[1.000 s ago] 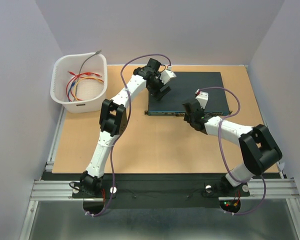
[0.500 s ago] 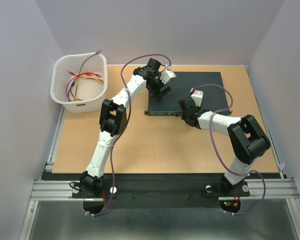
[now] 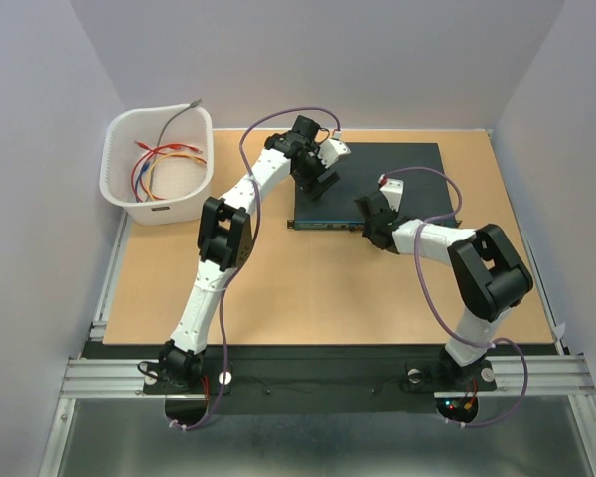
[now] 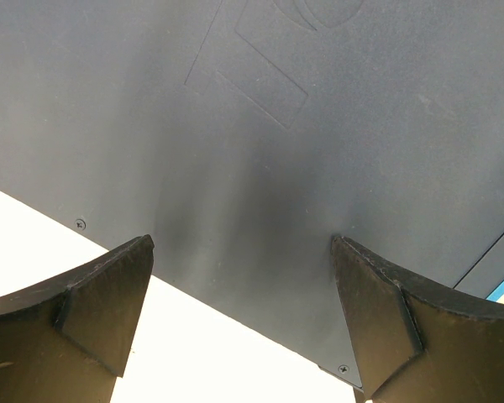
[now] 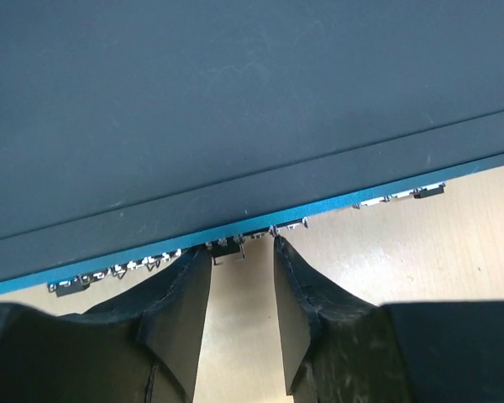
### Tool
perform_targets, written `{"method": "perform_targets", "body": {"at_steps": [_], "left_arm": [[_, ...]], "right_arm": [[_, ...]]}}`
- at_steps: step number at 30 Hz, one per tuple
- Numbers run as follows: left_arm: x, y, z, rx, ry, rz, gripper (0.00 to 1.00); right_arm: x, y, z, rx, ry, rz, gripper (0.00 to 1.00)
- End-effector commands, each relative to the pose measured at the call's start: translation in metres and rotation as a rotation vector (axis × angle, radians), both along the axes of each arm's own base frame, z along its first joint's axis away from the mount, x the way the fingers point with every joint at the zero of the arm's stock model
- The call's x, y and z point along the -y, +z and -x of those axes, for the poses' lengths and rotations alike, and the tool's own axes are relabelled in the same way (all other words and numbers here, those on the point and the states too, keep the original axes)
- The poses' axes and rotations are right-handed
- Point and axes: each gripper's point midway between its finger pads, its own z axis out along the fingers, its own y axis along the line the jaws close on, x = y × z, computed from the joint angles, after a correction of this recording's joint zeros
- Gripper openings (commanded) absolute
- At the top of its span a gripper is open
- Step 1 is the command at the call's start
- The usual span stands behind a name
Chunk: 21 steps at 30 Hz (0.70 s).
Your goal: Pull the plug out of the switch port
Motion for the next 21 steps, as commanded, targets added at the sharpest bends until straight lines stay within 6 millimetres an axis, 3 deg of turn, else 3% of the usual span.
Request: {"method": "perform_targets", "body": {"at_steps": [1,6,15,19,21], "left_arm": [[-0.0056,0.0116,0.0013,0.013,-0.012,-0.023,0.99],[-0.0064,0.0105,0.0003,0.014,-0.01,-0.024,0.99],[-0.0059,0.0098,0.0011,0.012,-0.012,-0.026,0.99],[-0.0057,0.0091,0.0009,0.012,-0.012,-0.026,0.99],[-0.0053,0.0091,0.0011,0.011,-0.014,-0.024,0.99]], "right_arm": [[-0.0093,0.0167,-0.0222,0.074,0.007,-0.033,0.41],[-0.0106,0.0171,-0.0239,0.08,0.013,-0.035,0.36],[-0.0122,0.0154,-0.0248,0.077,0.014,-0.045,0.35],[-0.0142,0.0139,-0.0245,0.076,0.009,-0.059,0.27],[-0.0157,0.0111,-0.023,0.069,0.008,-0.072,0.29]]}}
